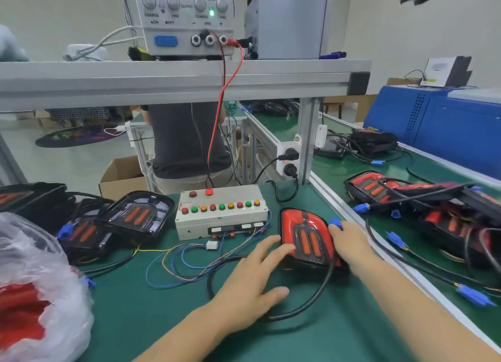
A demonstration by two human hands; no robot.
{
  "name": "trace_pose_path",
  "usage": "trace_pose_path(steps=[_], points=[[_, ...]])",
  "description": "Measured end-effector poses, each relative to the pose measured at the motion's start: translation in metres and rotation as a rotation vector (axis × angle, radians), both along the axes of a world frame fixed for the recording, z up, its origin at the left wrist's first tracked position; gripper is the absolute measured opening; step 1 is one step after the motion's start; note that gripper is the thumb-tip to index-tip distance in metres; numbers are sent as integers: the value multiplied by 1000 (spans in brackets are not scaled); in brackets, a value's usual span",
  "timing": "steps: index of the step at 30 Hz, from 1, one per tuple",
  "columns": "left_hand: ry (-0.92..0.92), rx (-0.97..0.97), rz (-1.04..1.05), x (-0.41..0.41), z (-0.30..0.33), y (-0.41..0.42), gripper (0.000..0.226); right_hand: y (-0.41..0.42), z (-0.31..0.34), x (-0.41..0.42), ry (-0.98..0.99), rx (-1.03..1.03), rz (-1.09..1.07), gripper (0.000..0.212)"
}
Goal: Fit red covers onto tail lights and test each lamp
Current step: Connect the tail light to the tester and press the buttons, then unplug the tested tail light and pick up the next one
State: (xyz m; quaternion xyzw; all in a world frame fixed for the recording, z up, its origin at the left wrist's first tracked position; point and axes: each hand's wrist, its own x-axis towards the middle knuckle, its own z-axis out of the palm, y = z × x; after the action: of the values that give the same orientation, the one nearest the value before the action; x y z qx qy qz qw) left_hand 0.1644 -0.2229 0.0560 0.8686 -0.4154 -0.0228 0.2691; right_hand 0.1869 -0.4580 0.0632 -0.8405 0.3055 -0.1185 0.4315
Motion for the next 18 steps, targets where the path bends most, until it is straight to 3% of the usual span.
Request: trace_pose_path(steps=[3, 8, 13, 18], points=[[26, -18, -20, -2, -8, -3, 82, 3, 3, -4, 54, 18, 27, 34], [-96, 20, 7, -1, -18, -5, 95, 9, 9, -12, 137, 67, 179, 35], [-94, 11, 61, -1, -19, -2, 84, 13, 11, -19, 132, 484, 181, 34], [-53, 34, 38, -5, 3, 6, 72, 15, 24, -27, 74, 570, 153, 18]])
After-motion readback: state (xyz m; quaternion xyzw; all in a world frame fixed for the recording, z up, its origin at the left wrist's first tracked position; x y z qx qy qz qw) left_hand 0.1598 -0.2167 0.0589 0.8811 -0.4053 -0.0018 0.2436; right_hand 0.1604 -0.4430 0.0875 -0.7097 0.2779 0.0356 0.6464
